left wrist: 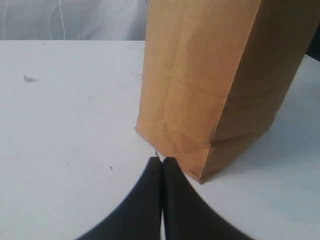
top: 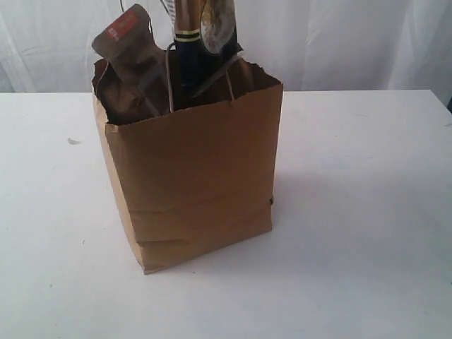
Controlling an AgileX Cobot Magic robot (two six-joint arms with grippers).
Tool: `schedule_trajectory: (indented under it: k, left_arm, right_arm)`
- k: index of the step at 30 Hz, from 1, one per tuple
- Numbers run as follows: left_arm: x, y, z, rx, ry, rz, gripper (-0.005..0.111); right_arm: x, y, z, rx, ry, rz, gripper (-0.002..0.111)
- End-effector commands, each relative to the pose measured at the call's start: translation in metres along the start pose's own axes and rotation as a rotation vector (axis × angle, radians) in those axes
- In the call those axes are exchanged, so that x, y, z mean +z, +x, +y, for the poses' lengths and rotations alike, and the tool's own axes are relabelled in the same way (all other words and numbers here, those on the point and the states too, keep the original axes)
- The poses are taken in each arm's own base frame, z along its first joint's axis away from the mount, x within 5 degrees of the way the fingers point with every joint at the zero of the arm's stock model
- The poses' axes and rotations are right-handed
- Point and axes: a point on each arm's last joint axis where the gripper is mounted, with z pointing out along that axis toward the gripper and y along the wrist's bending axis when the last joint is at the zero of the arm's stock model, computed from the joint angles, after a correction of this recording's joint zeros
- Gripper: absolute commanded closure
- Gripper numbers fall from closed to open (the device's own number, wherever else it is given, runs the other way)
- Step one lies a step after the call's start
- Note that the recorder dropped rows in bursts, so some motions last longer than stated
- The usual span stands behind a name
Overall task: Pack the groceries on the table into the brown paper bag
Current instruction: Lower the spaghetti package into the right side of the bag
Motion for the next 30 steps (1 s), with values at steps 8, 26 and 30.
schedule_trajectory:
  k: [8,26,30]
  left_arm:
    - [0.000,0.001,0.000,-0.006,-0.002,-0.002,0.107]
    - [0.000,0.001,0.000,-0.006,-0.002,-0.002,0.107]
    - [0.000,0.001,0.000,-0.006,-0.002,-0.002,0.107]
  right_arm:
    - [-0.071,-0.040,-0.017,-0.054,0.291,-0.178,0.108]
    - [-0.020,-0.030,-0.026,-0.052,0.296,-0.205,0.108]
    - [-0.004,-0.023,-0.025,-0.003,0.260,-0.187,0.108]
